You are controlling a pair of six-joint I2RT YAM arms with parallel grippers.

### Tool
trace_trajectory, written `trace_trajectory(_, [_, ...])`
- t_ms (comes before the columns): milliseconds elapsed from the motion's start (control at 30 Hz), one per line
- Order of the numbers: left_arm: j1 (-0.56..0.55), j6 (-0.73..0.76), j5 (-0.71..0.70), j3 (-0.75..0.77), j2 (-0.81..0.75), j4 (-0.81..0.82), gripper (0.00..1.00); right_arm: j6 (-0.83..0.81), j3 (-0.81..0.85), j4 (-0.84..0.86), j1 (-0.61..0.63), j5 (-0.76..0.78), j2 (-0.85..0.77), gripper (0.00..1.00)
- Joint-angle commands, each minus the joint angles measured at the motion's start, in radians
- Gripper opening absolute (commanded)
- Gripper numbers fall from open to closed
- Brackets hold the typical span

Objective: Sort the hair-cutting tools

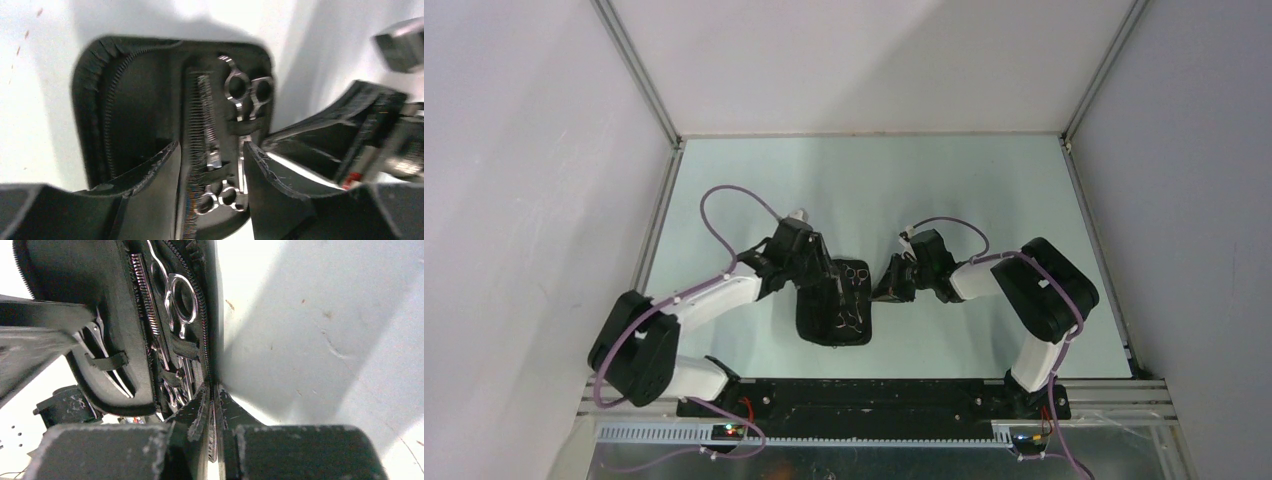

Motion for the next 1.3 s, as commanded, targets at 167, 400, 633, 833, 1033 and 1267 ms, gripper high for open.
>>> trace_trajectory(167, [0.006, 0.033, -0.049, 0.004, -0.043, -0.068, 0.62, -0.05, -0.027, -0.067, 0.013, 0.053, 0.025, 0.12])
trace_trajectory(400, [0.09, 0.095, -0.118, 0.069, -0.198, -0.208, 0.84, -0.07, -0.027, -0.082, 0.007, 0.049, -0.002, 0.17])
trace_trajectory(633, [0.259, 0.103, 0.012, -0.065, -0.205, -0.147, 0.85, -0.072, -0.027, -0.081, -0.003, 0.038, -0.016, 0.2])
trace_trajectory(833, [0.271, 0.079, 0.171, -0.12, -0.101, -0.025, 0.85, -0.065, -0.027, -0.07, -0.008, 0.032, -0.014, 0.25])
trace_trajectory(1033, [0.247, 0.039, 0.282, -0.119, -0.046, 0.074, 0.86, -0.047, -0.028, -0.04, -0.008, 0.015, -0.014, 0.41])
trace_trajectory(1267, [0.166, -0.024, 0.342, -0.07, -0.013, 0.148, 0.81, -0.032, -0.028, 0.015, -0.01, -0.014, -0.019, 0.61])
